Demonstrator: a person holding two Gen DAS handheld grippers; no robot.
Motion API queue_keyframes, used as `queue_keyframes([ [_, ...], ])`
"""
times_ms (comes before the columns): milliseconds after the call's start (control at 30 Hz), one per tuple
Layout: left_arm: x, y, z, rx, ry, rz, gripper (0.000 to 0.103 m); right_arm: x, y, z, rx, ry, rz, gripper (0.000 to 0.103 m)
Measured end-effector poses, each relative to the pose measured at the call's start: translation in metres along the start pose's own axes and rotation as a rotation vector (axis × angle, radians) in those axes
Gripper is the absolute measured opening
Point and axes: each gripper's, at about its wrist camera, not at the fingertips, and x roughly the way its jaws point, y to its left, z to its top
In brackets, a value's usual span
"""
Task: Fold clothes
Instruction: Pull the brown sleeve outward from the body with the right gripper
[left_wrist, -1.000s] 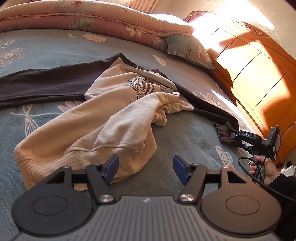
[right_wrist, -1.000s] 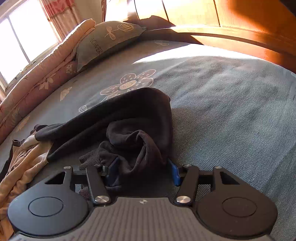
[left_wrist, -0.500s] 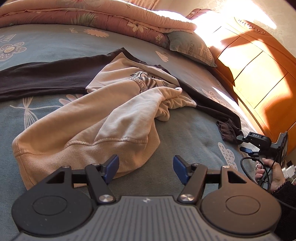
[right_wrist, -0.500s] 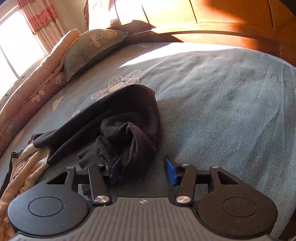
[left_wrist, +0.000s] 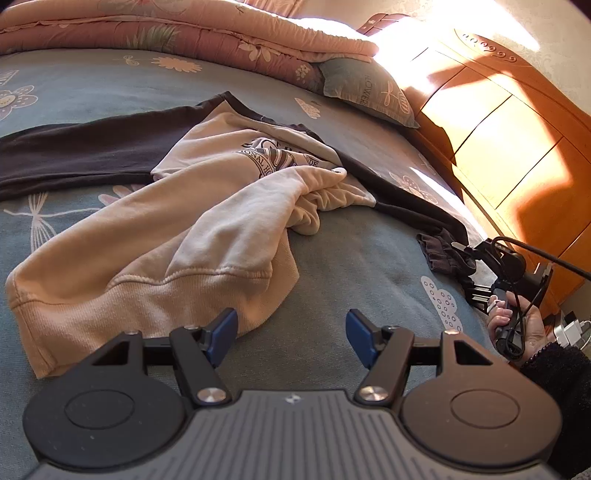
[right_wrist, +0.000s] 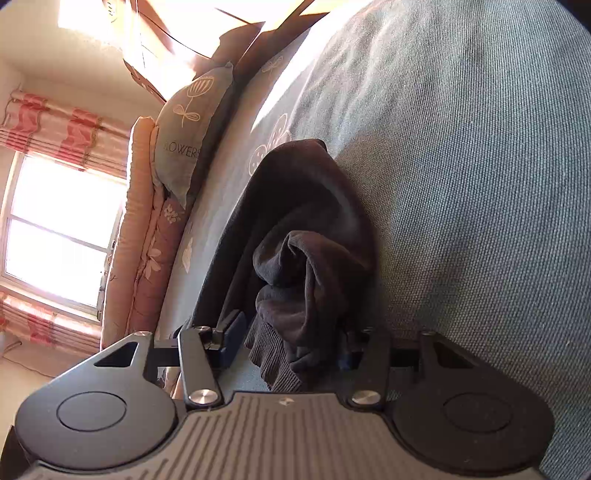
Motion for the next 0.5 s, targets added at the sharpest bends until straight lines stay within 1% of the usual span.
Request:
queue_keyframes([
  [33,0.001,0.0,0.0,-0.001,0.005,0.005,0.065,0.001,0.001,-0.002,-0.036,-0.007,-0.021,0.029],
  [67,0.002,-0.001,0.0,0.001,0.006,0.005,0.065,0.004,-0.001,-0.003,-0.062,-0.013,-0.042,0.017],
  [100,0.001,-0.002,0.0,0.005,0.004,0.001,0.065,0.006,-0.005,-0.003,-0.066,-0.021,-0.033,0.01],
  [133,0.0,-0.003,0.0,0.009,0.001,-0.002,0.065,0.007,-0.006,-0.001,-0.073,-0.022,-0.026,0.007],
  [167,-0.001,-0.004,0.0,0.013,-0.002,-0.006,0.065,0.008,-0.006,0.001,-0.087,-0.019,-0.029,0.006],
  [233,-0.003,-0.005,0.0,0.019,-0.008,-0.01,0.065,0.007,0.008,0.003,-0.179,-0.006,-0.079,0.009],
  [367,-0.007,-0.003,0.0,0.013,-0.018,-0.006,0.065,-0.001,0.042,0.008,-0.434,0.009,-0.221,0.009],
  [433,-0.009,-0.002,0.0,0.012,-0.023,-0.005,0.065,-0.008,0.053,0.014,-0.549,0.005,-0.29,0.009],
  [500,-0.01,-0.001,0.001,0.011,-0.026,-0.004,0.065,-0.013,0.06,0.02,-0.685,0.015,-0.377,0.009],
])
